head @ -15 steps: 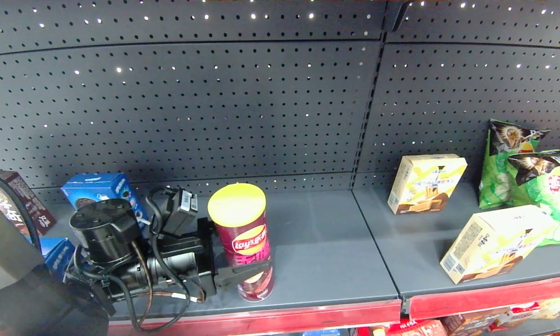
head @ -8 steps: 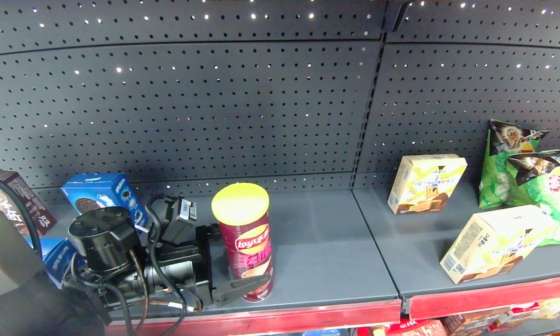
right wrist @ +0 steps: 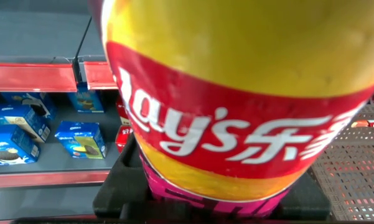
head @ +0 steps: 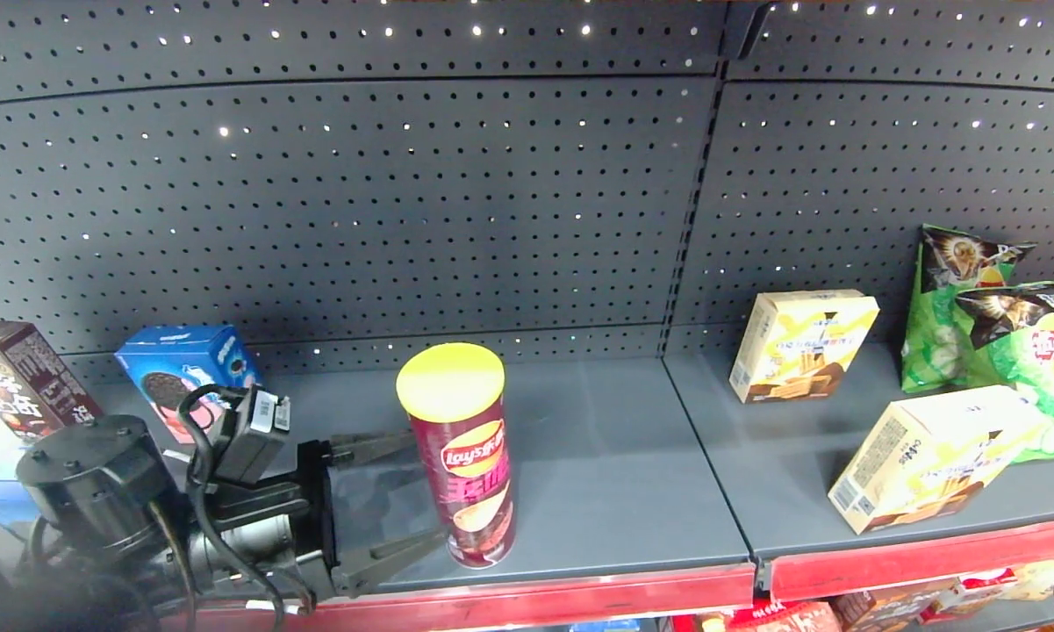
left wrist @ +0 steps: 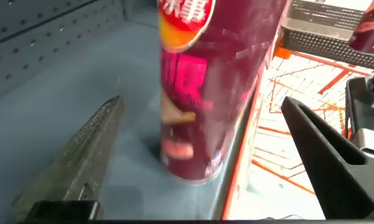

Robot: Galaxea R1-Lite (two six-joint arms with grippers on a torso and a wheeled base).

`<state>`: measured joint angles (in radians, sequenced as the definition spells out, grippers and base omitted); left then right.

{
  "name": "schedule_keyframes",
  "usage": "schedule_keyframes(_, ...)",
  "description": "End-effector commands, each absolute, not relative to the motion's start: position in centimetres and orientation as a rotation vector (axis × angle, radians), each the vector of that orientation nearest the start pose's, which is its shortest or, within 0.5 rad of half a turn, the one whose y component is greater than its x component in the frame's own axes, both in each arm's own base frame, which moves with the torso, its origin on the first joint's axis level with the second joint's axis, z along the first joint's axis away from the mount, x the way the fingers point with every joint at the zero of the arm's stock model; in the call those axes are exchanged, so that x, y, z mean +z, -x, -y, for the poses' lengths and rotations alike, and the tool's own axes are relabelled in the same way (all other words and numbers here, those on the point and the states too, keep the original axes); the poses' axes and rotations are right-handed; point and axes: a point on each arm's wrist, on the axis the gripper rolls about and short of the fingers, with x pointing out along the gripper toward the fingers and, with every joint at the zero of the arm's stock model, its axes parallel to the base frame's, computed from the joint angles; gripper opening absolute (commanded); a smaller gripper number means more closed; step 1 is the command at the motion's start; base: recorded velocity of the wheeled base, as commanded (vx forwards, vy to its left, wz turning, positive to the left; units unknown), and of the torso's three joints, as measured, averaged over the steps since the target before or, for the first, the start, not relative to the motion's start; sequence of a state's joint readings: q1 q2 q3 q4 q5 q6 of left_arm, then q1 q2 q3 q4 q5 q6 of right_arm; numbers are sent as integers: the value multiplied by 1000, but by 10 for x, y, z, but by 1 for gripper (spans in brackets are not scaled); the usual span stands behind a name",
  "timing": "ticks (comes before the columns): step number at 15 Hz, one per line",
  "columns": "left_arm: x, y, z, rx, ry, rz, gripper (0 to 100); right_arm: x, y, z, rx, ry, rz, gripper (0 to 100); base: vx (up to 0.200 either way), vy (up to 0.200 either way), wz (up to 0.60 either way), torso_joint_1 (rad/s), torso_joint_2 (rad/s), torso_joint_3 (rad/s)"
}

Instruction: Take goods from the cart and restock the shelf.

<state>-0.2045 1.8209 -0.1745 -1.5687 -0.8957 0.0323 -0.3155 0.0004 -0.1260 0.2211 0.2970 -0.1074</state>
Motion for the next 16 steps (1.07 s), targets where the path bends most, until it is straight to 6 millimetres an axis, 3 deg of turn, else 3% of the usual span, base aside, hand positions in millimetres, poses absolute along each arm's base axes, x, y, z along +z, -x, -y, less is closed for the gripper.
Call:
schedule_keyframes(1, 109, -214, 54, -1064, -10, -38, 100, 87, 31, -17, -14, 79, -92, 0, 0, 0, 0, 0, 0, 0)
schedule_keyframes(13, 112, -212, 49, -1002, -19, -28, 100, 87, 31, -17, -13, 80, -92, 0, 0, 0, 0, 0, 0, 0)
schedule_keyframes(16, 126, -205, 46, -988, -36, 32, 100, 87, 31, -17, -14, 79, -92, 0, 0, 0, 0, 0, 0, 0)
